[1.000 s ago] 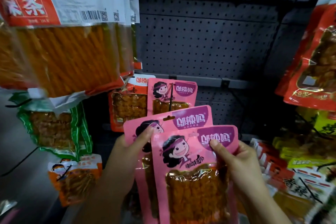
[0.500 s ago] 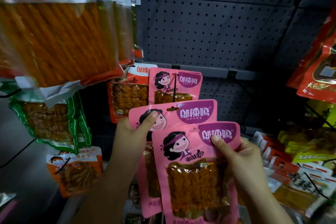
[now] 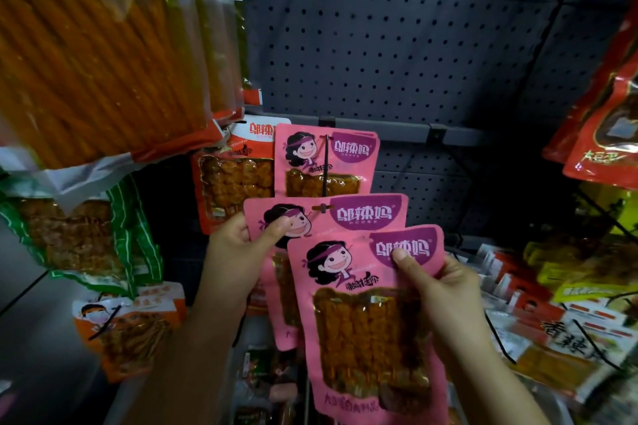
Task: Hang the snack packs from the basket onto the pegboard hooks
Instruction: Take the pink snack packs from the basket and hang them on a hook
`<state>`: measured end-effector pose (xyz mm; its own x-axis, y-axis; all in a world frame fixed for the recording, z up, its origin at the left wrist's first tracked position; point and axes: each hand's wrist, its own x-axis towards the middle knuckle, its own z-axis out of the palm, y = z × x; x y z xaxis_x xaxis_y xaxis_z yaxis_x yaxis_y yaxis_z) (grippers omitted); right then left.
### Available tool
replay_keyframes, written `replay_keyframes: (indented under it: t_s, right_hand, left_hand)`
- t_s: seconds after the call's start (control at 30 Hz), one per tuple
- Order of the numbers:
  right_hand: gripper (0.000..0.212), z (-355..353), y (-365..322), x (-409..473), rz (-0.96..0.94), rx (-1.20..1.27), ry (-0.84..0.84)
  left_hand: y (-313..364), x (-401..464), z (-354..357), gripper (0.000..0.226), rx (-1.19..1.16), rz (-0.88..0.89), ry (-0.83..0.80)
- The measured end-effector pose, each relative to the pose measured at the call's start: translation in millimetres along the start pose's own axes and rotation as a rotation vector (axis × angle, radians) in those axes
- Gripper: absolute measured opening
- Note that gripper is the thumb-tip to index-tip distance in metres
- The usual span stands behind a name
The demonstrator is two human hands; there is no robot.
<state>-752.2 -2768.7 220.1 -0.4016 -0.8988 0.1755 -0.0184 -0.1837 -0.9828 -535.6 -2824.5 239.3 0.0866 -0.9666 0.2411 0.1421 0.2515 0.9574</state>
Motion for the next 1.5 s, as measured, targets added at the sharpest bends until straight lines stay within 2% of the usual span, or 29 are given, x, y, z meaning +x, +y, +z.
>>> replay_keyframes:
  t_s: [0.23,0.47,0.8,1.13,1.27,1.33,1.43,1.5]
  right_hand:
    - [0.011,19.4,15.0,41.3,0.108,0.005,0.084]
    - [0.011,39.9,20.7,96.3,0.158,-0.125,0.16]
    - [0.019,63.2,16.3,149.3,0.197,-0.285,0.26]
    - [0.016,60.3,27.8,141.1,0.221,-0.278,0.297]
    - [0.011,50.6,24.5,112.4,0.119,-0.161,0.291]
    - [0.007,46.4,13.9,96.4,0.078,-0.06,0.264]
    - [0.005,40.4,-4.9,67.4,0.03,0.048,0.152]
    - [0.001,36.3,-15.5,46.1,0.009,0.079,0.04]
  left_hand:
    - [-24.5,33.9,-5.0,0.018,0.065,-0.022,0.0]
    - [-36.1,98.3,7.1,0.008,0.214,-0.015,0.055]
    - [-44.4,168.3,27.8,0.024,0.414,-0.045,0.129]
    - [-49.7,165.7,30.8,0.034,0.436,-0.073,0.177]
    - [-49.0,137.0,24.1,0.043,0.42,0.029,0.249]
    - [-47.1,111.5,23.5,0.041,0.346,0.063,0.209]
    - [-38.0,68.7,29.1,0.036,0.175,0.0,-0.008]
    - [-29.0,44.1,30.0,0.041,0.042,-0.081,-0.129]
